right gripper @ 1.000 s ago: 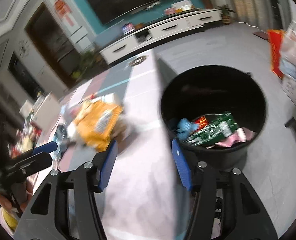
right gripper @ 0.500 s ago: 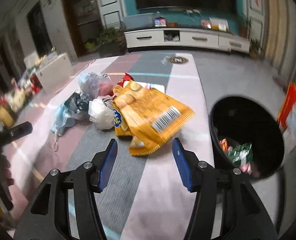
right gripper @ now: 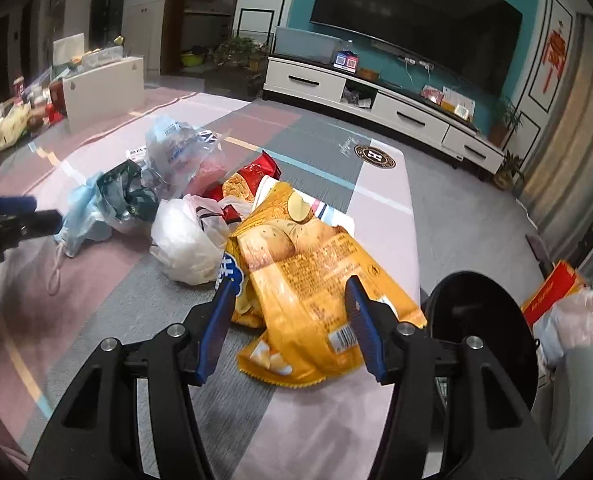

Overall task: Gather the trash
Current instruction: 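Grasp the yellow snack bag with the right tool while the left grasps the blue mask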

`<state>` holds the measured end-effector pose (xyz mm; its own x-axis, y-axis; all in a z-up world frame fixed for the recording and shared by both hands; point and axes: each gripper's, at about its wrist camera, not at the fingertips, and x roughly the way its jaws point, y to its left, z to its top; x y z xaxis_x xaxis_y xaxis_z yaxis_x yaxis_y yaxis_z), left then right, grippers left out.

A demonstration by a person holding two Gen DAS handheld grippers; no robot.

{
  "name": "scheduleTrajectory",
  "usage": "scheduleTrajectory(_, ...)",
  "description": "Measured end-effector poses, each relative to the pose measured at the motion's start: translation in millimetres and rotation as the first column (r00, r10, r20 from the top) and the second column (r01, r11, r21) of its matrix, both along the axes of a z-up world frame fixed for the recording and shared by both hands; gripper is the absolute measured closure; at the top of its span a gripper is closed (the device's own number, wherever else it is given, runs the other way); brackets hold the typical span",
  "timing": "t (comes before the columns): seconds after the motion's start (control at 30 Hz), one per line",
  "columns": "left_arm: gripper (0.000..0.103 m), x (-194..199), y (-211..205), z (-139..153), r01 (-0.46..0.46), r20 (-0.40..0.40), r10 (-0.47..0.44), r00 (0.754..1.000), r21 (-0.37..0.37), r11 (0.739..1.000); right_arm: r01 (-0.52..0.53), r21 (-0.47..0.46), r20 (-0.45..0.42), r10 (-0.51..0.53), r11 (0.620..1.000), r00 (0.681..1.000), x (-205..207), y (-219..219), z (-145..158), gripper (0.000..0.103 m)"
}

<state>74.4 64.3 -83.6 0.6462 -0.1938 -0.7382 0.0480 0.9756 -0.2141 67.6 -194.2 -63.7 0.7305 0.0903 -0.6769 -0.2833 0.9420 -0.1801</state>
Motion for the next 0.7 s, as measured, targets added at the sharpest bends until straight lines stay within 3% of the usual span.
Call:
scheduleTrajectory(0.07, 0.003, 10.8, -1.4, -6.5, 0.006, -0.02, -0.005, 1.0, 0.009, 1.0, -0.003, -0.013, 0.002, 0.003, 1.0, 1.0, 1.3, 1.9, -3.2, 0.047)
scheduleTrajectory(0.17, 0.005, 17.1, -4.9, -14.9, 0.009, -0.035, -0.009, 0.999, 0.022, 1.0, -0.009, -0.033, 0.0, 0.009, 0.999, 1.0, 1.3, 4.1, -7.0, 0.062)
scheduleTrajectory(0.23, 0.022, 19.1, -6.5, -17.8, 0.017, -0.04, -0.016, 0.999, 0.024, 1.0, -0.018, -0.033, -0.013, 0.017, 0.999, 1.0, 0.3, 3.7, -9.4, 0.077)
scheduleTrajectory(0.37, 0.046, 17.4, -7.2, -22.6, 0.026, -0.052, -0.024, 0.998, 0.032, 0.999, -0.018, -0.024, -0.012, 0.018, 1.0, 1.0, -3.6, 0.1, -9.8, 0.085)
scheduleTrajectory(0.43, 0.065, 15.3, -6.9, -24.2, 0.032, -0.051, -0.031, 0.998, 0.029, 0.999, -0.022, 0.0, -0.008, 0.022, 1.0, 1.0, -7.2, -2.4, -7.5, 0.09)
scheduleTrajectory(0.47, 0.067, 14.5, -6.7, -24.3, 0.033, -0.049, -0.031, 0.998, 0.032, 0.999, -0.021, 0.01, -0.009, 0.021, 1.0, 1.0, -8.5, -3.1, -6.7, 0.092)
scheduleTrajectory(0.53, 0.081, 12.1, -5.5, -22.9, 0.035, -0.042, -0.034, 0.999, 0.022, 0.999, -0.017, 0.039, -0.007, 0.017, 0.999, 1.0, -13.3, -6.5, -2.8, 0.094)
scheduleTrajectory(0.7, 0.088, 1.9, -0.9, -18.4, 0.033, -0.028, -0.033, 0.999, -0.004, 0.999, 0.0, 0.115, -0.004, 0.001, 0.993, 1.0, -23.1, -16.1, 7.9, 0.096)
